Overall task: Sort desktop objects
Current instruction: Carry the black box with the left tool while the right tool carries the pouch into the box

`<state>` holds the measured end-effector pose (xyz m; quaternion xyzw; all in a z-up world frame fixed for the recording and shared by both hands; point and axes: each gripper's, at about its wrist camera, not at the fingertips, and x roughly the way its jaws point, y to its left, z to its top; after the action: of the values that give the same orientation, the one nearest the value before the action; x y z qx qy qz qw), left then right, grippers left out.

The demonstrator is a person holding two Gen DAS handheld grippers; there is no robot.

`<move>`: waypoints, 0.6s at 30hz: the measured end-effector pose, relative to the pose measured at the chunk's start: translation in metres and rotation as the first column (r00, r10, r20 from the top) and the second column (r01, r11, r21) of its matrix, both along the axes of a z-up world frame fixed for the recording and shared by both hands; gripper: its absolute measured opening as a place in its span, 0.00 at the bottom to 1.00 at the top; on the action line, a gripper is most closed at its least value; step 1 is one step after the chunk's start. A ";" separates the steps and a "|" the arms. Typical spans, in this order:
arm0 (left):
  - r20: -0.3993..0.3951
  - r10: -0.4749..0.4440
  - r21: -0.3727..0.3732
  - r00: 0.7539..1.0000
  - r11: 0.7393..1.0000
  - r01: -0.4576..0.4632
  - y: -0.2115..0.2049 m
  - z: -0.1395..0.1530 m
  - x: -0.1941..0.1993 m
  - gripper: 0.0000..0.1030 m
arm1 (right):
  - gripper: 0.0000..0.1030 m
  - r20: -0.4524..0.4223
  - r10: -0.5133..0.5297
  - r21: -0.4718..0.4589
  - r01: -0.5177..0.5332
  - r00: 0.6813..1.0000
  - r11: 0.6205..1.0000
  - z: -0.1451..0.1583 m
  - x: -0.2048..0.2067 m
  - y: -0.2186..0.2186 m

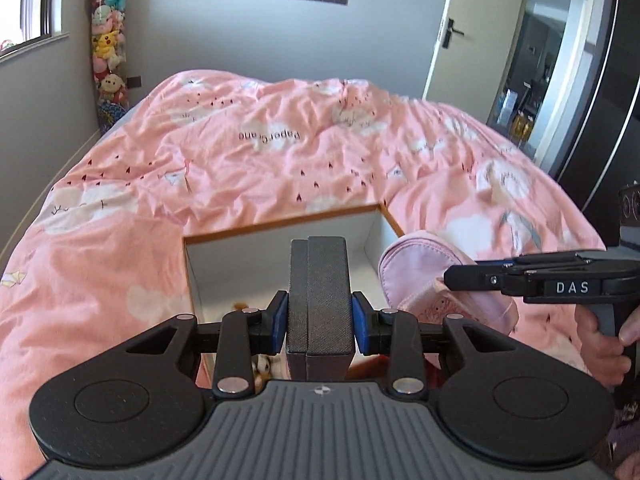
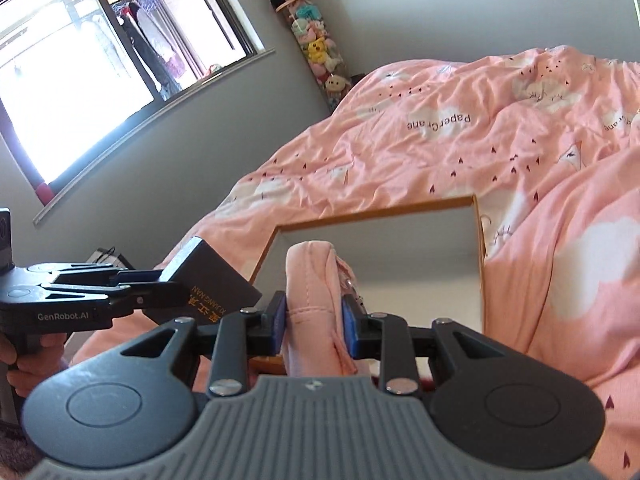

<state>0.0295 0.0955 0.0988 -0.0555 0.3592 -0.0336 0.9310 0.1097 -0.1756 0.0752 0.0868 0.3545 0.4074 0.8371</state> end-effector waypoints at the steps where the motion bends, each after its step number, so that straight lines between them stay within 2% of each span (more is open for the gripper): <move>1: 0.002 0.012 -0.006 1.000 1.000 -0.012 0.003 -0.001 0.006 0.36 | 0.30 -0.002 -0.003 0.006 0.003 1.000 1.000 0.001 0.005 0.003; 5: -0.010 0.043 -0.037 0.999 0.998 -0.043 0.017 -0.013 0.036 0.36 | 0.30 -0.034 -0.023 0.007 0.023 0.999 1.000 -0.007 0.031 0.024; 10: -0.036 0.067 0.012 0.997 0.998 -0.067 0.027 -0.034 0.068 0.36 | 0.30 -0.084 -0.020 -0.028 0.018 0.996 0.999 -0.030 0.063 0.053; 18: -0.074 0.141 -0.002 0.987 0.990 -0.142 0.055 -0.069 0.113 0.36 | 0.30 -0.095 -0.029 -0.088 0.020 0.995 0.996 -0.057 0.102 0.093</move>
<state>0.1422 0.1507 0.0297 -0.0857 0.3883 0.0332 0.9170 0.2112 -0.0827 0.0184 0.0739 0.4106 0.3766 0.8271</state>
